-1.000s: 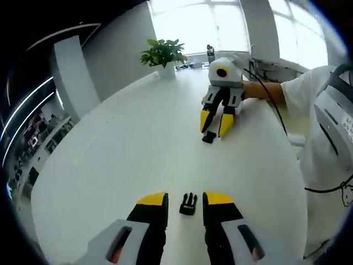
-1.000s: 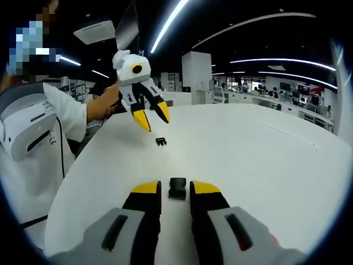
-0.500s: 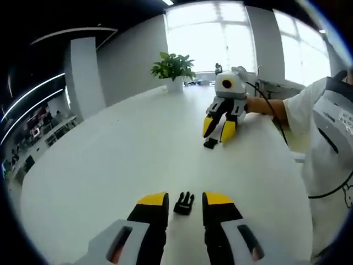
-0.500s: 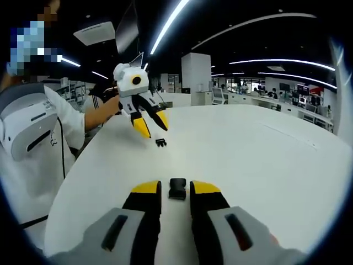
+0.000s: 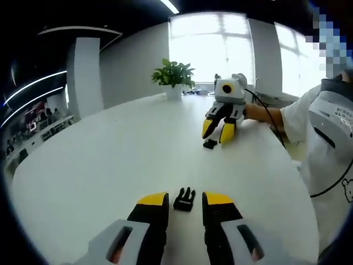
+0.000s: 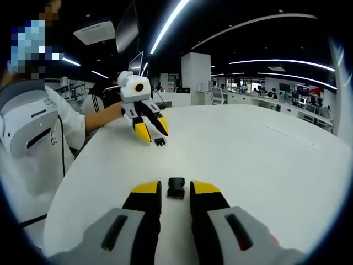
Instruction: Snap the two parts of the plastic buckle together until the buckle closes and remains connected.
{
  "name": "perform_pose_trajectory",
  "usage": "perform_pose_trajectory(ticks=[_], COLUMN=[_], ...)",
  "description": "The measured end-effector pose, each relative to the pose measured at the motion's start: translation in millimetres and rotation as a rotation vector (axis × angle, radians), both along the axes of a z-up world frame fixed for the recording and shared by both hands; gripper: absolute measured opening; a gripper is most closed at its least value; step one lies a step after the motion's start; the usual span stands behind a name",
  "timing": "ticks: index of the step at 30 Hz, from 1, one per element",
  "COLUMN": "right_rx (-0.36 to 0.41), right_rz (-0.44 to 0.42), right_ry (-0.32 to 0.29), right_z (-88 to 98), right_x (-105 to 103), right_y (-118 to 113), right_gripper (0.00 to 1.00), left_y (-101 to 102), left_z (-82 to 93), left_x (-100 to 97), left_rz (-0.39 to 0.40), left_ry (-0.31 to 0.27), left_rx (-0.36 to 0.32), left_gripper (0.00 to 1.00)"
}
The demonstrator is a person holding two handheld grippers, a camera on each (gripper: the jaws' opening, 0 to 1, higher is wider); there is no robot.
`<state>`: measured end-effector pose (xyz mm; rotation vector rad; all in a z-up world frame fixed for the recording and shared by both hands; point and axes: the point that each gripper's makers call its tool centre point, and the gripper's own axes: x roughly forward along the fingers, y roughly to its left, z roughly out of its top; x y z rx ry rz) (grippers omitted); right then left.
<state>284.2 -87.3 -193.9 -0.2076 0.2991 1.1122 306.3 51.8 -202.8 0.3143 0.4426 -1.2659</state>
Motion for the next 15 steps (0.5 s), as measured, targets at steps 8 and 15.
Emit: perform_pose_trajectory(ticks=[8,15], right_rx=[-0.017,-0.039], right_rz=[-0.002,-0.009], right_ry=[0.014,0.020], right_z=[-4.0,-7.9], right_x=[0.5,1.4], right_y=[0.3,0.0], right_gripper=[0.19,0.18], left_y=[1.5,1.4], left_z=[-5.1,-5.1], left_x=[-0.2,-0.5], left_rz=[0.006,0.003], left_ry=[0.010,0.033], left_rx=[-0.008,-0.030], left_gripper=[0.22,0.19])
